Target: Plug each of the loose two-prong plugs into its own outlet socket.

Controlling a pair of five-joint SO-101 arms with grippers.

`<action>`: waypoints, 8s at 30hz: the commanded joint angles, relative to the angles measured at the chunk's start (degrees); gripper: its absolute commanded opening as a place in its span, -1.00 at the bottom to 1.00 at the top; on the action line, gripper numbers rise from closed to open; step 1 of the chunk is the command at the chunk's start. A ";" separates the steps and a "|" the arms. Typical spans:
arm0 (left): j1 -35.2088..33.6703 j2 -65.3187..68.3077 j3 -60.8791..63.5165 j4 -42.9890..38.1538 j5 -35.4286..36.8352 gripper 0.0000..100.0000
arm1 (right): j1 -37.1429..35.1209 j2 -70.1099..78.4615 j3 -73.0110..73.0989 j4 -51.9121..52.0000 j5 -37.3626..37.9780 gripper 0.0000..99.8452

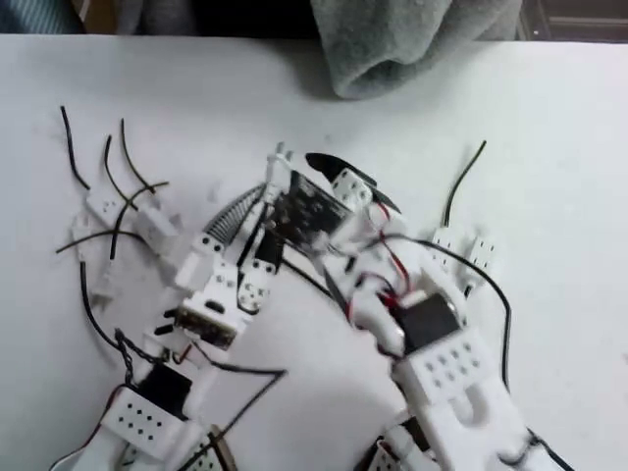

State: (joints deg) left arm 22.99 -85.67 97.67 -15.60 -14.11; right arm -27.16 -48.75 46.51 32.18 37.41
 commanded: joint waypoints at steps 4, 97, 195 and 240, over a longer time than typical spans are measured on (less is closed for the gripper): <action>0.40 -0.84 -0.26 -0.18 0.62 -0.95 | 2.59 -0.04 -5.63 1.89 0.26 -0.84; -26.42 -0.84 -9.05 71.82 -10.46 -0.52 | 25.10 -7.60 35.60 -13.49 -31.74 -0.45; -11.38 47.43 -46.68 69.19 1.76 -0.95 | 25.10 -7.69 35.69 -13.76 -31.74 -0.45; 4.44 22.46 -1.58 -14.33 1.85 -0.96 | 12.09 -8.22 -4.31 8.40 -31.65 -0.46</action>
State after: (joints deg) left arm 27.03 -61.93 96.26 -28.44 -13.05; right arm -13.36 -55.69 50.29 36.84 5.14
